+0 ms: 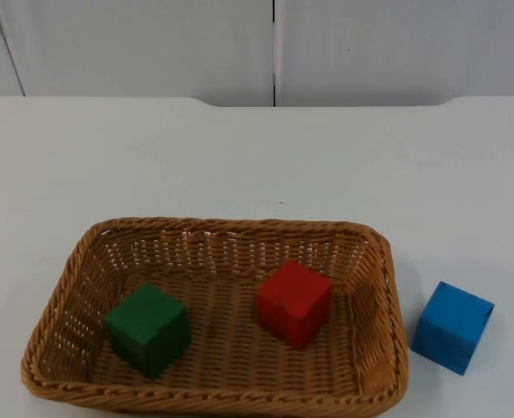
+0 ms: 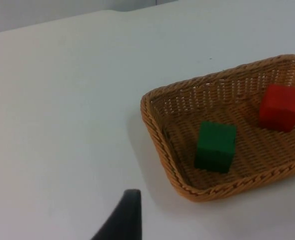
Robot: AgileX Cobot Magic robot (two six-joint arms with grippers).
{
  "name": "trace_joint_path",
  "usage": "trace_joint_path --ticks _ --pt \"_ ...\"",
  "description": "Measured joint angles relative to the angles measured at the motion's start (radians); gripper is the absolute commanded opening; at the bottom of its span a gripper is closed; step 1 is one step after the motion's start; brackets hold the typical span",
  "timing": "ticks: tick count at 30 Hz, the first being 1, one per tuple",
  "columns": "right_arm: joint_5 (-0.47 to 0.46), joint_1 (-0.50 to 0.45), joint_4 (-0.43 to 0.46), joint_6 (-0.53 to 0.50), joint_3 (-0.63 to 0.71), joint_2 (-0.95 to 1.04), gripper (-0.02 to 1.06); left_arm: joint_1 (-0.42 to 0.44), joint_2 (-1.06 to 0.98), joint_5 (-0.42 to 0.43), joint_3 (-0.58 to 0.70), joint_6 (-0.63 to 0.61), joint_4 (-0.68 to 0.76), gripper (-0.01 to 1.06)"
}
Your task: Pick up one cube with each hand and place exactly two cubes into the same basket, leaving the remaining cube outside.
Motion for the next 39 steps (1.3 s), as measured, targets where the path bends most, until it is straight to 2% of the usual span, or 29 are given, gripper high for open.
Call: trace_joint_path --ticks 21,25,29,39 --pt "0.000 -0.007 -0.002 0.000 0.000 0.000 1.05 0.000 0.000 0.000 0.000 0.000 -0.002 1.05" --pt "-0.002 -0.049 -0.002 0.000 0.000 0.000 1.05 0.000 0.000 0.000 0.000 0.000 -0.002 1.05" --pt "-0.002 -0.155 -0.002 0.000 0.000 0.000 1.05 0.000 0.000 0.000 0.000 0.000 -0.002 1.05" --pt "-0.002 -0.344 -0.004 0.000 0.000 0.000 1.05 0.000 0.000 0.000 0.000 0.000 -0.002 1.05"
